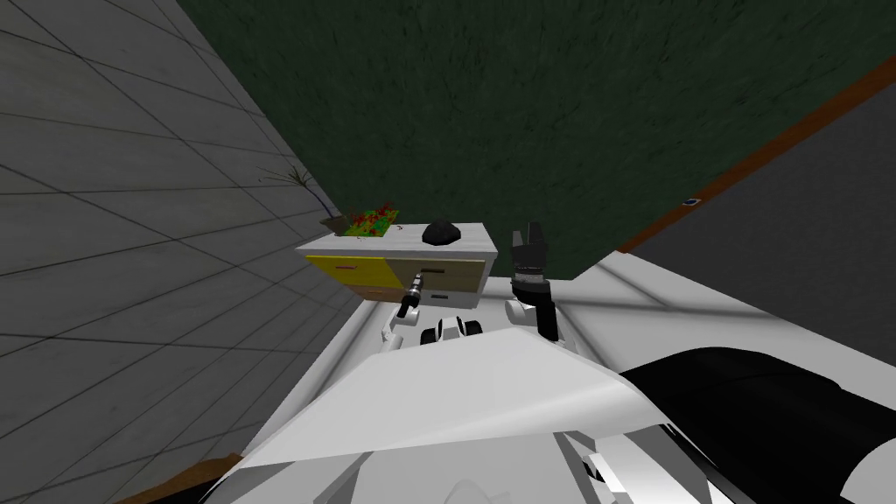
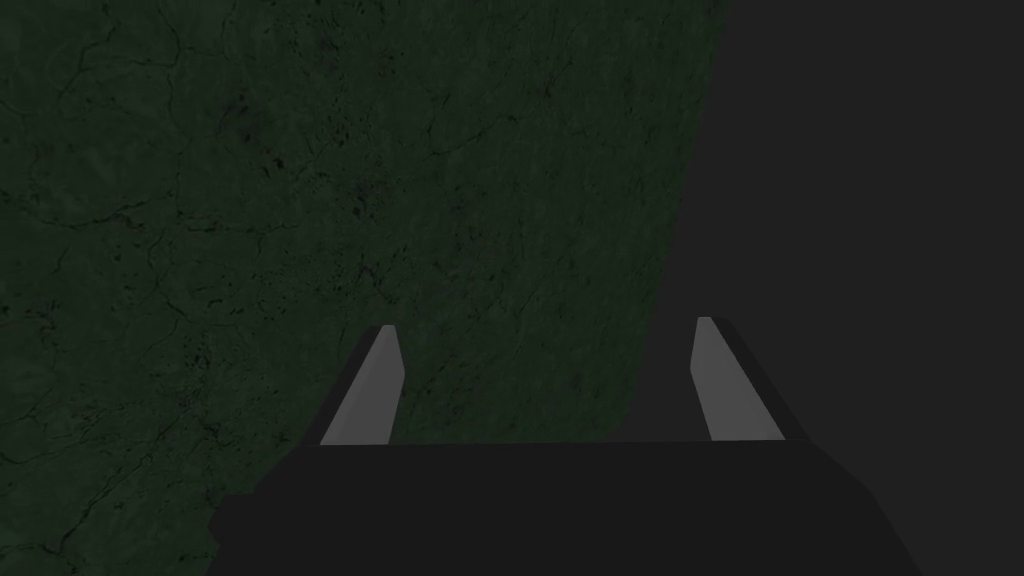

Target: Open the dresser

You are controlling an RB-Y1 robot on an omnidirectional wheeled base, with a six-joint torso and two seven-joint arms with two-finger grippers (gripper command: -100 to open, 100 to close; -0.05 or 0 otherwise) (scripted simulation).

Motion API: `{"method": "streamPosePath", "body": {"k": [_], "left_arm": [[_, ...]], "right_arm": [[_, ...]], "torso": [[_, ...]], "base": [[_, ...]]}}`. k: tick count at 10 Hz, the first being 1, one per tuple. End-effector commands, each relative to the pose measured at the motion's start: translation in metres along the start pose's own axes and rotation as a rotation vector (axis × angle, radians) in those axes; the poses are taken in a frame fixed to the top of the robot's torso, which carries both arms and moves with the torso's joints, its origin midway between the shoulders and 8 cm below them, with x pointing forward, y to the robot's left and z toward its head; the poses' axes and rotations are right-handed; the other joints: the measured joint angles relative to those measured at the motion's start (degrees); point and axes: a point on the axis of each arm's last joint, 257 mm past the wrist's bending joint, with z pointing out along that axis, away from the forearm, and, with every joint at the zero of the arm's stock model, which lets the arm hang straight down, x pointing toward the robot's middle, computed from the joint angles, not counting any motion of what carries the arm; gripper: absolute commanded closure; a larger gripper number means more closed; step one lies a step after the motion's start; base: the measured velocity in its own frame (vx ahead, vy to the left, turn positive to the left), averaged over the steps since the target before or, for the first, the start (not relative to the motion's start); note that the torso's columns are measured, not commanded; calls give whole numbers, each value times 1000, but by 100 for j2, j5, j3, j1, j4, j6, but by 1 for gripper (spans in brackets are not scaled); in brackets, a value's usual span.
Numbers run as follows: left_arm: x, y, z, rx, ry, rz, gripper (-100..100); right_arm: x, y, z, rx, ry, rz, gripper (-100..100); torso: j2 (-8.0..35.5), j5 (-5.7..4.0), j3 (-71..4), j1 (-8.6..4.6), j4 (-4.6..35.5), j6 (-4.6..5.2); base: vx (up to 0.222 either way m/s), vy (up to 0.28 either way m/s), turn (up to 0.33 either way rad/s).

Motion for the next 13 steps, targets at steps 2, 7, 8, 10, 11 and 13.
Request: {"method": "streamPosePath", "body": {"k": [2, 7, 8, 10, 11, 13], "left_arm": [[3, -2, -5, -4, 9, 1, 100], [1, 1, 0, -8, 0, 0, -100], [0, 1, 1, -8, -1, 0, -100], [-18, -8, 14, 19, -39, 25, -100], [-24, -4, 19, 9, -46, 26, -100], [-39, -10, 29, 29, -80, 46, -100]], "right_arm": [[0, 0, 0, 0, 0, 0, 0], [0, 0, 0, 0, 0, 0, 0], [0, 0, 0, 0, 0, 0, 0], [0, 0, 0, 0, 0, 0, 0], [0, 0, 0, 0, 0, 0, 0], [0, 0, 0, 0, 0, 0, 0]], "torso": [[-17, 0, -7, -4, -2, 1], [-88, -5, -53, -15, -24, 0], [-51, 0, -30, -2, -13, 1], [-10, 0, -5, 1, -2, 0], [10, 5, 8, 18, 5, 4], [-31, -1, -16, -7, -7, -2]], "base": [[-224, 40, 17], [87, -39, -15], [178, -66, -23], [30, 0, -95], [-62, 55, -106], [-58, 36, -55]]}}
